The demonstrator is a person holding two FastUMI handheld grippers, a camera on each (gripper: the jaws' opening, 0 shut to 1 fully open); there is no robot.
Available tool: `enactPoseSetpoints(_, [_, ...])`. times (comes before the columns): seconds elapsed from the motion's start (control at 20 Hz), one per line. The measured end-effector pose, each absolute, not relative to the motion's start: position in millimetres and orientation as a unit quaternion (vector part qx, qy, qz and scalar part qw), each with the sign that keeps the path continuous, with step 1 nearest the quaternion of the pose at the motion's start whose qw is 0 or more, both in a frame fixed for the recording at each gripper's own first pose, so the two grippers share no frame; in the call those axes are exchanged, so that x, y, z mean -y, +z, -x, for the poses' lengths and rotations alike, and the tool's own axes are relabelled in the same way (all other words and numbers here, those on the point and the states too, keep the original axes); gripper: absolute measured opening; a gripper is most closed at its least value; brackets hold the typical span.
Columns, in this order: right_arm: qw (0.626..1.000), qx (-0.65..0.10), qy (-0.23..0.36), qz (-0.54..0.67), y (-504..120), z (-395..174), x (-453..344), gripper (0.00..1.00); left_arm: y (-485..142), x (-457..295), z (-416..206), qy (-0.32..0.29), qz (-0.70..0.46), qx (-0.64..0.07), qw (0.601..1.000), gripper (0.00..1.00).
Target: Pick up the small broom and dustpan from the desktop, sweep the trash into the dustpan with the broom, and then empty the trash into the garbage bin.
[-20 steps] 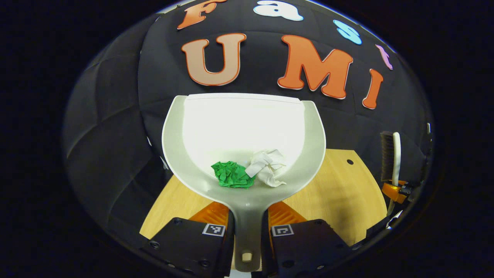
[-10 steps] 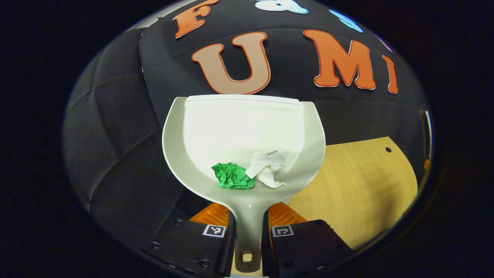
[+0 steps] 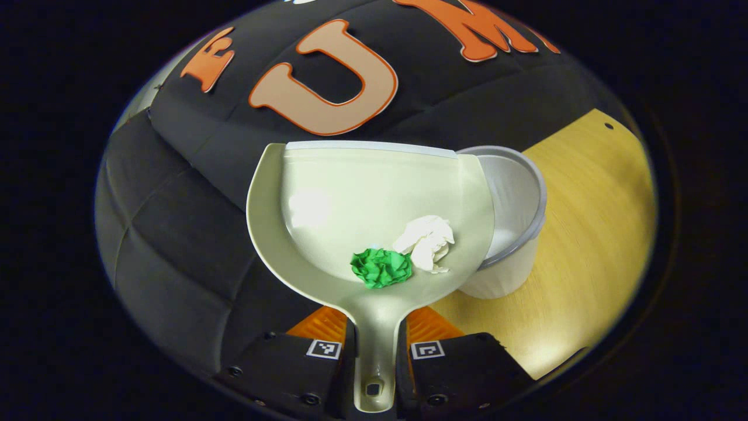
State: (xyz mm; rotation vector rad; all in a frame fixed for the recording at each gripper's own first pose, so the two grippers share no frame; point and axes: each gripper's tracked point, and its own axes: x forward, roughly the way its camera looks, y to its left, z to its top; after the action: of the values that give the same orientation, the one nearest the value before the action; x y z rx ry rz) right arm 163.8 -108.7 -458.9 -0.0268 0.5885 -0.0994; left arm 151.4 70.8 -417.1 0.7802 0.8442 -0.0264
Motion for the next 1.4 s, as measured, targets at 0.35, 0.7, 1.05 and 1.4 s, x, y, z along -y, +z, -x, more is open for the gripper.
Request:
enactPoseSetpoints(0.35, [0.953,-0.296,-0.061,0.016,-464,-170,113,0.15,-410,-77,-164,-0.074,-0.559,-0.344,0.751,0.28])
enactPoseSetpoints(0.7, [0.951,-0.301,-0.062,0.022,-469,-170,109,0.15,-384,-80,-171,-0.118,-0.7,-0.266,0.652,0.28])
enactPoseSetpoints(1.05, [0.951,-0.302,-0.066,0.024,-470,-170,109,0.15,-358,-76,-181,-0.117,-0.78,-0.186,0.585,0.28])
enactPoseSetpoints(1.4, [0.951,-0.304,-0.058,0.018,-471,-167,102,0.15,-405,-65,-148,-0.065,-0.578,-0.289,0.76,0.28])
